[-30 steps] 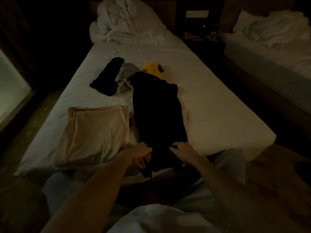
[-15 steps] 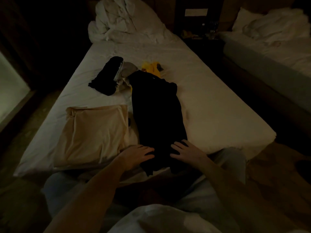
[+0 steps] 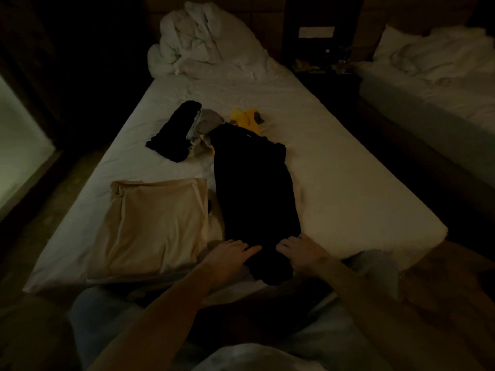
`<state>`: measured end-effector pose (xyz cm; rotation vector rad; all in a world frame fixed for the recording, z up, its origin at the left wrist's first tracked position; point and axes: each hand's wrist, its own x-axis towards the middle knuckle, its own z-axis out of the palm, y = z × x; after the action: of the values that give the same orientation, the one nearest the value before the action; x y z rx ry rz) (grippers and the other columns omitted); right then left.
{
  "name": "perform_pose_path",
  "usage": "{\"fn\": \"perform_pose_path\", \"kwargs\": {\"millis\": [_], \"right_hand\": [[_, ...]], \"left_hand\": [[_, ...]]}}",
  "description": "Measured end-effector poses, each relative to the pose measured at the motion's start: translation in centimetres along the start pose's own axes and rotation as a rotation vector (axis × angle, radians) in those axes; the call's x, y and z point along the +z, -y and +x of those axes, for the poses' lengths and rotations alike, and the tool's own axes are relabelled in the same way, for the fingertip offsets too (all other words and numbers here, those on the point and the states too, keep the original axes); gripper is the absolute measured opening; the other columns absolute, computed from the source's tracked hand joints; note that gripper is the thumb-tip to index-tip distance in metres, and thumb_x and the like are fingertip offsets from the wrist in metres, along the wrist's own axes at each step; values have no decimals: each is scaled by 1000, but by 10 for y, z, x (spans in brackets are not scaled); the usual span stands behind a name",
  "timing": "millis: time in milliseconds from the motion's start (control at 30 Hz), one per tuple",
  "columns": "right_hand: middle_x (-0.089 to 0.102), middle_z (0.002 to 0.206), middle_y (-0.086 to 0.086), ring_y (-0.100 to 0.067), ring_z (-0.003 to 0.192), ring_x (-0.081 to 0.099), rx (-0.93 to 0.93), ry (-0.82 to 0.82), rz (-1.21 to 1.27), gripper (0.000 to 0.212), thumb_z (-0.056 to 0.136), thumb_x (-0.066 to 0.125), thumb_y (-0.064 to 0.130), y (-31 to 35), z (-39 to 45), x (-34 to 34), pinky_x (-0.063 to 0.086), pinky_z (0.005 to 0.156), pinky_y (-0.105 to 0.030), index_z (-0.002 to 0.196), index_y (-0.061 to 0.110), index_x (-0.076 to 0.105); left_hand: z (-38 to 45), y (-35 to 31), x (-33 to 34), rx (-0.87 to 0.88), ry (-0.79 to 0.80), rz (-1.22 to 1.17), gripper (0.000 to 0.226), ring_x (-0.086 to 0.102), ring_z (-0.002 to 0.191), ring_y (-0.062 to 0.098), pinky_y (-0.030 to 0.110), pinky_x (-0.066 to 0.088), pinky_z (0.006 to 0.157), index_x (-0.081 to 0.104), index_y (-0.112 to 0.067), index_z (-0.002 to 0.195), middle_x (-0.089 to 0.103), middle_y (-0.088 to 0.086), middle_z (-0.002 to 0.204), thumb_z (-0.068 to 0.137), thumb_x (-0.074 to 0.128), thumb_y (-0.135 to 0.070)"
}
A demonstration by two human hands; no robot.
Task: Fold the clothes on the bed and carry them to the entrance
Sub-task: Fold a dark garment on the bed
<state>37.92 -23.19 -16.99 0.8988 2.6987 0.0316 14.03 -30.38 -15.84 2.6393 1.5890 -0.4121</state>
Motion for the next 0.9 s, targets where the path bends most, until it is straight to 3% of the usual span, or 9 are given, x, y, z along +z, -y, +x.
{"fn": "perform_pose_path", "kwargs": {"millis": [167, 267, 300, 400, 533, 633, 700, 800, 900], "right_hand": [[62, 120, -17, -36, 107, 59, 229, -162, 640, 32, 98, 51, 22, -19, -1, -24, 44, 83, -38, 129, 16, 56], [65, 91, -20, -27, 75, 58, 393, -351, 1038, 13, 102, 49, 22, -28, 5, -42, 46, 68, -49, 103, 29, 59], [65, 90, -13, -22, 75, 56, 441, -417, 1133, 10, 102, 49, 25, -31, 9, -48, 44, 67, -46, 107, 29, 56], [61, 108, -1, -20, 96, 60, 523, -557, 1310, 33, 100, 52, 30, -44, 24, -71, 47, 79, -32, 129, 15, 51], [63, 125, -5, -22, 110, 62, 523, -644, 1516, 40, 100, 53, 29, -70, 49, -91, 48, 97, -40, 136, 12, 51], [67, 116, -3, -21, 102, 65, 505, -656, 1757, 30, 98, 55, 26, -87, 67, -111, 51, 92, -38, 127, 15, 57], [69, 109, -7, -25, 95, 67, 529, -635, 1787, 25, 97, 58, 24, -101, 82, -121, 53, 82, -39, 119, 11, 62], [70, 100, -14, -29, 88, 67, 568, -637, 1716, 19, 93, 63, 13, -122, 111, -129, 53, 74, -38, 109, 3, 66], [70, 92, -8, -23, 82, 68, 661, -680, 1606, 17, 89, 69, 18, -145, 144, -136, 52, 67, -31, 102, 7, 68]], "left_hand": [[5, 13, -20, -288, -181, -658, 57, 63, 103, 34, 41, 48, 84, 20, -17, 150, 65, 18, 115, 100, 46, -19], [14, 26, -25, -383, -382, -1103, 47, 61, 113, 22, 37, 48, 97, 37, -16, 147, 63, 7, 125, 102, 45, -28], [17, 31, -30, -404, -436, -1259, 43, 62, 112, 21, 38, 48, 97, 47, -14, 141, 65, 6, 122, 102, 44, -33], [23, 48, -50, -497, -566, -1658, 51, 67, 100, 30, 43, 53, 90, 63, -8, 120, 71, 13, 105, 95, 50, -51], [42, 80, -67, -506, -617, -1773, 55, 64, 102, 44, 55, 53, 90, 69, -16, 107, 68, 23, 107, 76, 70, -62], [57, 106, -83, -401, -611, -1889, 49, 65, 108, 37, 45, 51, 92, 64, -9, 120, 67, 18, 117, 82, 73, -39], [68, 126, -93, -481, -613, -1959, 37, 70, 92, 25, 34, 56, 78, 64, -10, 117, 71, 9, 104, 88, 67, -32], [91, 153, -106, -610, -609, -2018, 32, 63, 58, 11, 24, 47, 51, 62, -13, 117, 65, -4, 75, 94, 60, -34], [119, 178, -117, -680, -637, -2089, 16, 61, 49, 6, 21, 47, 44, 60, -18, 109, 64, -6, 69, 99, 53, -27]]}}
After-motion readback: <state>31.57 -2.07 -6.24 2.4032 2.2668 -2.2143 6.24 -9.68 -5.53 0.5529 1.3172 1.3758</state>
